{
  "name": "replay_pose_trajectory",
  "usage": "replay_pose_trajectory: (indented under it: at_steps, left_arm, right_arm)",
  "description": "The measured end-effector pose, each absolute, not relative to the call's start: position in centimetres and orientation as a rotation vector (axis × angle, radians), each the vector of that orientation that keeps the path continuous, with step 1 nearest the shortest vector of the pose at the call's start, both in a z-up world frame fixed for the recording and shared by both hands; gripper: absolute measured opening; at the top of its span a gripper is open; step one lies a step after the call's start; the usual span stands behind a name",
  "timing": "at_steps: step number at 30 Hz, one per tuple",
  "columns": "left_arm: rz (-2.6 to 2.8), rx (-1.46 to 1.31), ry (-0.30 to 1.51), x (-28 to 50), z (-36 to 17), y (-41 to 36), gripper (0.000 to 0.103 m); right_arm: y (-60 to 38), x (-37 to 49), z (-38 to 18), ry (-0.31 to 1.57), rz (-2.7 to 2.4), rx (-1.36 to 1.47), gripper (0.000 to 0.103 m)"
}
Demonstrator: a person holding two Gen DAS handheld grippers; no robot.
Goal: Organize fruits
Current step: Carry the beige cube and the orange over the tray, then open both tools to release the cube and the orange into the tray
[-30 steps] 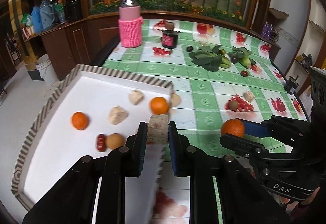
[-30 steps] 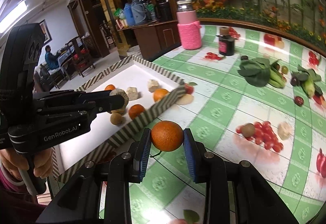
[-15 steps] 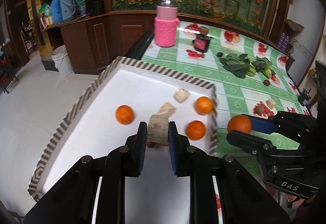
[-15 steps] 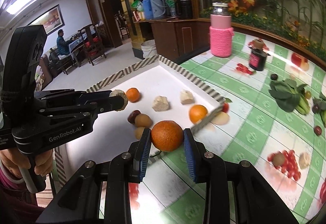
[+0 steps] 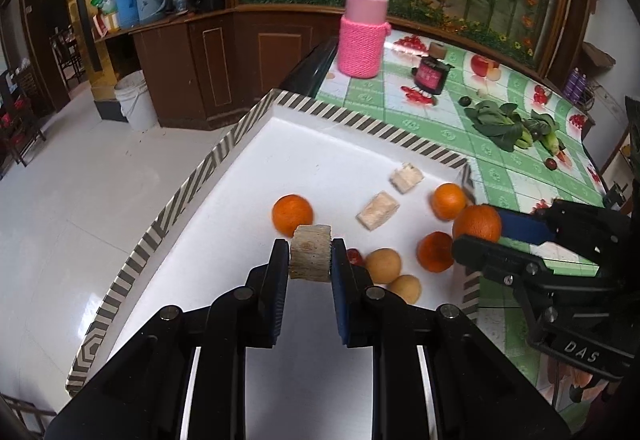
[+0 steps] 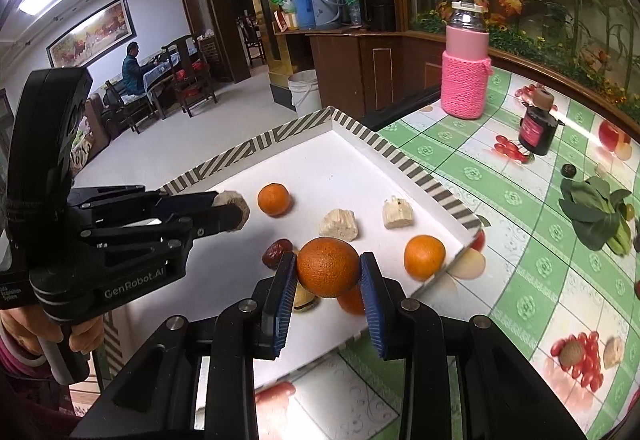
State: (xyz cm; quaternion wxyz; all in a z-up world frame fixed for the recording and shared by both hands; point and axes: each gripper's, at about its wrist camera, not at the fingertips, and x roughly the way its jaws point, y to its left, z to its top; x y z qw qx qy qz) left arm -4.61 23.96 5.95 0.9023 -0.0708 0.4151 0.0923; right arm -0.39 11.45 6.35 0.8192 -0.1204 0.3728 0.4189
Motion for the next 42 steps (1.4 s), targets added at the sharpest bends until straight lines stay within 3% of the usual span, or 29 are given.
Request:
replay_pose_trajectory:
  at_steps: [26, 29, 34, 37, 40, 42]
  left_arm:
    - [0.233, -0.189, 0.939, -3.2, 3.3, 26.5, 0.018]
    - [0.234, -0.197, 0.946, -3.2, 3.2, 26.6, 0.028]
    - [0.246, -0.173, 0.887, -3.9, 4.2, 25.9, 0.066]
    - [0.251, -0.167, 0.852, -4.2, 4.9, 25.4, 0.070]
    - [0.239, -0.166, 0.839, -4.4, 5.3, 24.6, 0.070]
    - [0.228, -0.162, 0.829, -4.5, 5.5, 23.9, 0.070]
  right_arm:
    - [19.6, 6.2, 1.8, 0.898, 0.894, -0.338, 0.033]
    - [18.8, 6.0, 2.6, 0.880, 0.893, -0.309, 0.036]
    - [15.8, 5.5, 4.6, 0.845, 0.895, -0.230, 0.049]
    - [13.5, 4.6, 5.6, 0.809, 0.868, -0.233, 0.052]
    - [10.5, 3.2, 6.6, 0.755, 0.822, -0.247, 0.074]
    - [8.6, 2.5, 7.3, 0.724, 0.797, -0.239, 0.076]
